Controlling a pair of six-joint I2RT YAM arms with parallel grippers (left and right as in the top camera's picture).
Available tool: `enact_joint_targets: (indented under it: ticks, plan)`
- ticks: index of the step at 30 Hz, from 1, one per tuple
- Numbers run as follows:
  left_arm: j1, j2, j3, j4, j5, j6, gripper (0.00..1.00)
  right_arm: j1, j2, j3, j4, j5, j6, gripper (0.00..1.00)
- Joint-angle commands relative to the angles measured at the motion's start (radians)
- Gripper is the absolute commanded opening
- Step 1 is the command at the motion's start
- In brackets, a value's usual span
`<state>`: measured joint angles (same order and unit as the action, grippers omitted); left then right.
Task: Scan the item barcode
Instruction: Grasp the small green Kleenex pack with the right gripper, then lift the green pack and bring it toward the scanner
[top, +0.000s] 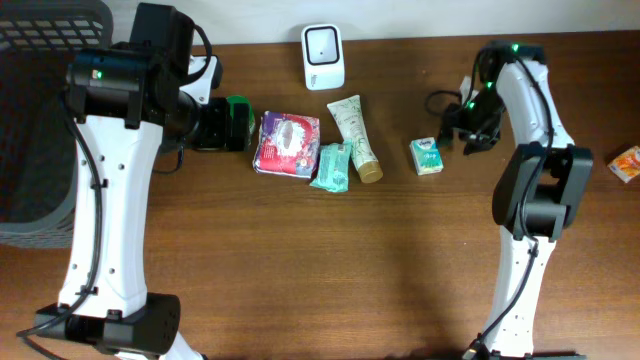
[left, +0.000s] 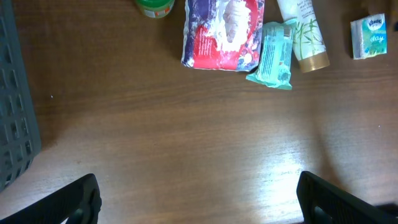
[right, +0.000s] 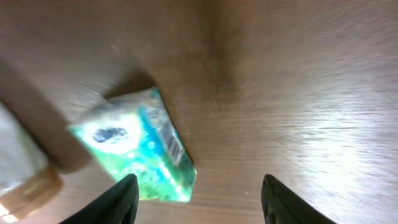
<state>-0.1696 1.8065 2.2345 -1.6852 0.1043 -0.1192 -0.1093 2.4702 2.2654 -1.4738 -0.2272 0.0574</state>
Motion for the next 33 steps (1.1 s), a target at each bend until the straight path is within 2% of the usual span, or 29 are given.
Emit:
enact_joint_targets:
  ticks: [1, 3, 5, 7, 8, 10, 13, 16, 17, 18, 19, 22, 23, 26, 27, 29, 30, 32, 33]
  plan:
    - [0.003, -0.015, 0.002, 0.000, 0.001, 0.016, 0.99, 0.045, -0.013, 0.205, -0.120, 0.078, 0.034, 0.58]
    - [0.003, -0.015, 0.002, 0.000, 0.001, 0.016, 0.99, 0.109, -0.013, 0.247, -0.163, 0.146, 0.032, 0.58]
    - [0.003, -0.015, 0.002, 0.000, 0.001, 0.016, 0.99, 0.202, -0.010, 0.216, -0.195, 0.236, 0.034, 0.54]
    - [0.003, -0.015, 0.002, 0.000, 0.001, 0.016, 0.99, 0.269, -0.010, 0.176, -0.173, 0.322, 0.047, 0.54]
    - [0.003, -0.015, 0.002, 0.000, 0.001, 0.016, 0.99, 0.307, -0.010, 0.136, -0.155, 0.431, 0.129, 0.54]
    - [0.003, -0.015, 0.002, 0.000, 0.001, 0.016, 0.99, 0.340, -0.010, 0.072, -0.134, 0.515, 0.211, 0.53]
    - [0.003, -0.015, 0.002, 0.000, 0.001, 0.016, 0.99, 0.370, -0.010, -0.092, 0.005, 0.556, 0.218, 0.50]
    - [0.003, -0.015, 0.002, 0.000, 0.001, 0.016, 0.99, 0.372, -0.010, -0.178, 0.103, 0.576, 0.217, 0.49]
    - [0.003, -0.015, 0.002, 0.000, 0.001, 0.016, 0.99, 0.372, -0.010, -0.188, 0.111, 0.576, 0.217, 0.44]
    - [0.003, -0.015, 0.002, 0.000, 0.001, 0.016, 0.99, 0.372, -0.010, -0.189, 0.114, 0.576, 0.217, 0.33]
    - [0.003, -0.015, 0.002, 0.000, 0.001, 0.016, 0.99, 0.372, -0.011, -0.186, 0.117, 0.576, 0.217, 0.18]
    - [0.003, -0.015, 0.002, 0.000, 0.001, 0.016, 0.99, 0.358, -0.011, -0.122, 0.092, 0.552, 0.183, 0.06]
    - [0.003, -0.015, 0.002, 0.000, 0.001, 0.016, 0.99, 0.347, -0.011, -0.089, 0.076, 0.518, 0.177, 0.04]
    - [0.003, -0.015, 0.002, 0.000, 0.001, 0.016, 0.99, 0.240, -0.011, 0.080, 0.007, 0.143, 0.020, 0.04]
    - [0.003, -0.015, 0.002, 0.000, 0.001, 0.016, 0.99, 0.175, -0.011, 0.090, 0.008, -0.093, -0.066, 0.04]
    - [0.003, -0.015, 0.002, 0.000, 0.001, 0.016, 0.99, 0.072, -0.008, 0.040, 0.012, -0.439, -0.192, 0.04]
    - [0.003, -0.015, 0.002, 0.000, 0.001, 0.016, 0.99, 0.042, -0.008, 0.011, 0.012, -0.545, -0.247, 0.04]
    - [0.003, -0.015, 0.002, 0.000, 0.001, 0.016, 0.99, -0.033, -0.007, -0.108, 0.056, -0.708, -0.293, 0.04]
    - [0.003, -0.015, 0.002, 0.000, 0.001, 0.016, 0.99, -0.072, -0.007, -0.189, 0.094, -0.724, -0.290, 0.04]
